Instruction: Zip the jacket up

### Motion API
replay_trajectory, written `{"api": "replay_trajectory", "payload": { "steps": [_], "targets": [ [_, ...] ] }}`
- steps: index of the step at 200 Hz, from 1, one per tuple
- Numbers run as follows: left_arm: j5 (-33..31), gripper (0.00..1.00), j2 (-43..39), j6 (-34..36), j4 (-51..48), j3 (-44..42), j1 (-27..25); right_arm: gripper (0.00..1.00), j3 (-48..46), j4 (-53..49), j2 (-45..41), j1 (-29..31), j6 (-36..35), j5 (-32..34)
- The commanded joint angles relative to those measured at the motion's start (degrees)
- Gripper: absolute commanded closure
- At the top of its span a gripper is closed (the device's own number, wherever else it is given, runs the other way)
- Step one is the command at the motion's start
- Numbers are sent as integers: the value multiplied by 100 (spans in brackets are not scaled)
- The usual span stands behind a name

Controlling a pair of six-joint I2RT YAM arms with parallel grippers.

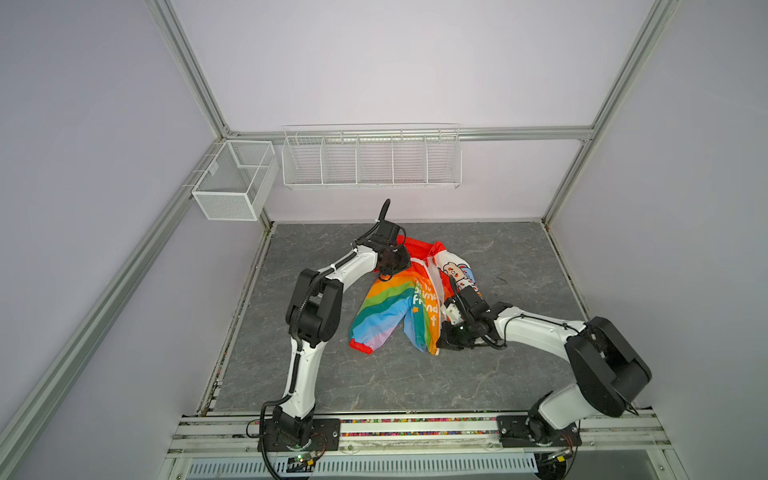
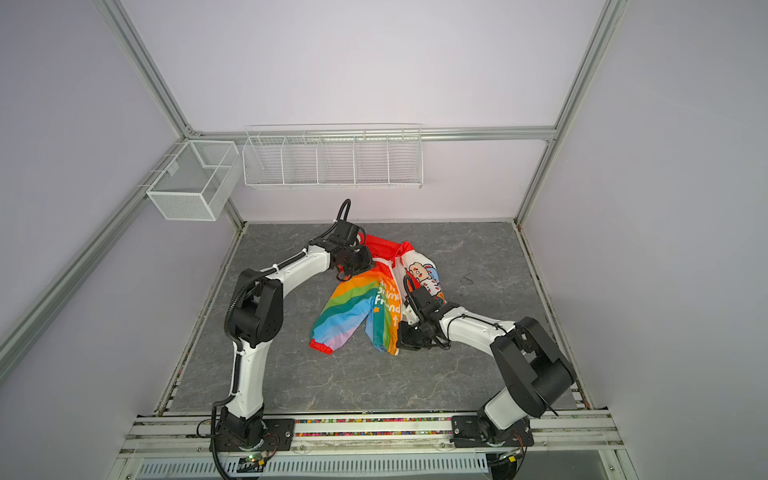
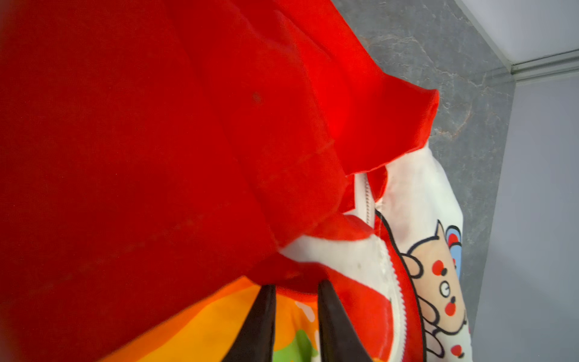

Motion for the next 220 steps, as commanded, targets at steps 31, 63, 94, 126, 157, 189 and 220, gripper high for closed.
{"api": "replay_trajectory", "payload": {
  "steps": [31, 63, 94, 126, 157, 189, 220],
  "targets": [
    [-1, 80, -1, -44, 452, -456, 315, 93, 362, 228, 361, 518, 299, 26],
    [-32, 82, 59, 12, 437, -712, 463, 93, 515, 298, 537, 810, 422, 45],
    [-118, 84, -135, 171, 420, -1183, 752, 93, 877, 362, 722, 1117, 541, -21],
    [-185, 84, -468, 465, 256, -1606, 1149, 93, 1269, 471, 937, 1402, 657, -206],
    [-219, 84, -760, 734, 38, -1822, 1504, 93, 1707, 514, 1165, 1638, 743, -315],
    [-408, 83, -1068, 984, -409, -1604, 1679, 93, 1842, 455, 1253, 1690, 830, -206],
    [-452, 82, -1242, 1085, -697, -1327, 1680, 93, 1651, 311, 1188, 1519, 894, 41]
  ]
}}
